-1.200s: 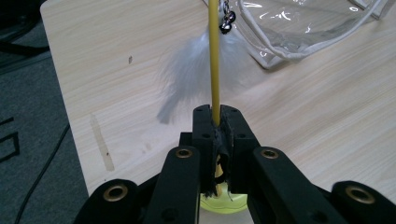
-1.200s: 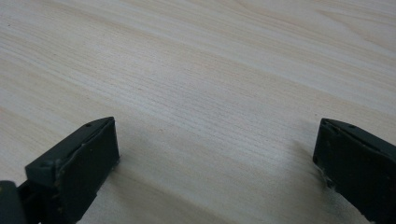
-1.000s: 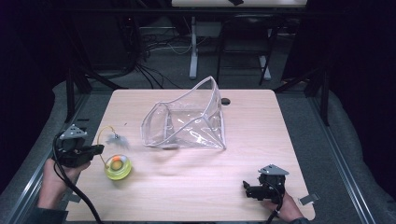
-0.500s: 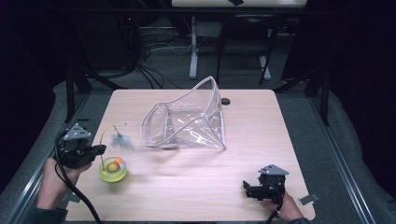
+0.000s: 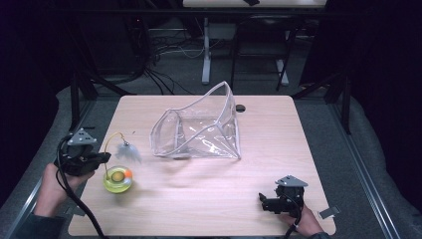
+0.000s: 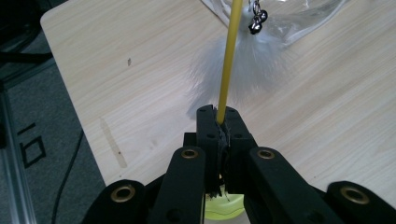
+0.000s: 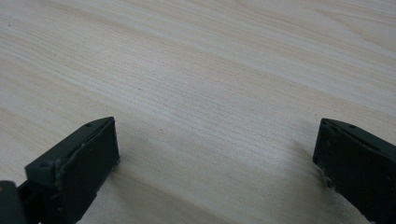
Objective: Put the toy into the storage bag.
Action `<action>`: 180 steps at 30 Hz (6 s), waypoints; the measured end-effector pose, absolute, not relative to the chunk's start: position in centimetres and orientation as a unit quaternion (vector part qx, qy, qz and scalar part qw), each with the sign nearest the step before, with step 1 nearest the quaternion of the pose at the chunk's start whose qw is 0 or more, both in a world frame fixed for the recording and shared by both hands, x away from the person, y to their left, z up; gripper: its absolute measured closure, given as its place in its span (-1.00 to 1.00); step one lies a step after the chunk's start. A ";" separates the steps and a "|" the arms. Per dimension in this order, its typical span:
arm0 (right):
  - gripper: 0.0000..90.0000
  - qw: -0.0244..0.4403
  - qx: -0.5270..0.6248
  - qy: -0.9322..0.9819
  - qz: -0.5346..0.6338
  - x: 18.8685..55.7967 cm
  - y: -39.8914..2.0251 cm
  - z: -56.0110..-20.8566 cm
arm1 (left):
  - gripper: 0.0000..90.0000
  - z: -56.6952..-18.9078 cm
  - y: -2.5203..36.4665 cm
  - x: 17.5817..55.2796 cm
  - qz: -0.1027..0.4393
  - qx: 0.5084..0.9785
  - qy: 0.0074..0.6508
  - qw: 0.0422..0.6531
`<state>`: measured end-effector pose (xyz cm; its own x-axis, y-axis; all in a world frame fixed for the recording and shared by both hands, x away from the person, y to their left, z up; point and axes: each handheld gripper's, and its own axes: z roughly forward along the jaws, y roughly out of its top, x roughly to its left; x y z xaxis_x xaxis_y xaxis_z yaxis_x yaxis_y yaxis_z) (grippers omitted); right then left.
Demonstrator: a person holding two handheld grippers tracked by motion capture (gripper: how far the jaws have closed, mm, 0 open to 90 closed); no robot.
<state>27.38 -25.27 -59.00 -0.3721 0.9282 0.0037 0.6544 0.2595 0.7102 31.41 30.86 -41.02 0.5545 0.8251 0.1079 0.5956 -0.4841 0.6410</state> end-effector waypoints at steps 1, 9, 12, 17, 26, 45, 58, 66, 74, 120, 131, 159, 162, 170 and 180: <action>-1.00 0.214 0.518 0.764 0.319 27.4 -25.3 -59.0 | 0.95 -41.0 30.9 31.6 0.207 0.837 0.425 0.276; -1.00 0.214 0.518 0.764 0.320 27.4 -25.3 -59.0 | 0.95 -40.7 31.4 33.0 0.193 0.844 0.426 0.262; -1.00 0.214 0.518 0.764 0.319 27.4 -25.3 -59.0 | 0.95 -40.4 31.5 33.5 0.197 0.846 0.426 0.254; -1.00 0.214 0.518 0.764 0.320 27.4 -25.3 -59.0 | 0.95 -39.7 31.6 34.2 0.200 0.852 0.423 0.233; -1.00 0.214 0.518 0.764 0.320 27.4 -25.3 -59.0 | 0.95 -39.0 31.9 35.5 0.202 0.856 0.424 0.216; -1.00 0.214 0.518 0.764 0.319 27.4 -25.3 -59.0 | 0.95 -37.8 32.0 38.7 0.199 0.857 0.429 0.202; -1.00 0.214 0.517 0.766 0.318 27.4 -25.3 -59.0 | 0.96 -36.8 31.8 40.6 0.201 0.855 0.437 0.192; -1.00 0.214 0.518 0.765 0.317 27.4 -25.3 -59.0 | 0.96 -36.3 31.4 41.6 0.197 0.861 0.434 0.178; -1.00 0.215 0.517 0.765 0.318 27.4 -25.3 -59.0 | 0.96 -35.7 31.0 42.3 0.199 0.862 0.433 0.173; -1.00 0.214 0.516 0.766 0.318 27.4 -25.3 -59.0 | 0.95 -30.3 28.6 45.8 0.214 0.865 0.425 0.158; -1.00 0.214 0.516 0.766 0.318 27.4 -25.3 -59.0 | 0.96 -29.9 28.7 46.9 0.207 0.864 0.433 0.154; -1.00 0.214 0.516 0.766 0.318 27.4 -25.3 -59.0 | 0.95 -25.6 25.1 47.8 0.232 0.871 0.404 0.154; -1.00 0.214 0.516 0.766 0.318 27.4 -25.3 -59.0 | 0.95 -25.2 24.8 47.9 0.234 0.872 0.402 0.155; -1.00 0.214 0.516 0.766 0.319 27.4 -25.3 -59.0 | 0.95 -24.2 23.3 48.0 0.240 0.878 0.384 0.153; -1.00 0.214 0.516 0.766 0.319 27.4 -25.3 -59.0 | 0.95 -23.0 21.2 48.0 0.244 0.883 0.370 0.155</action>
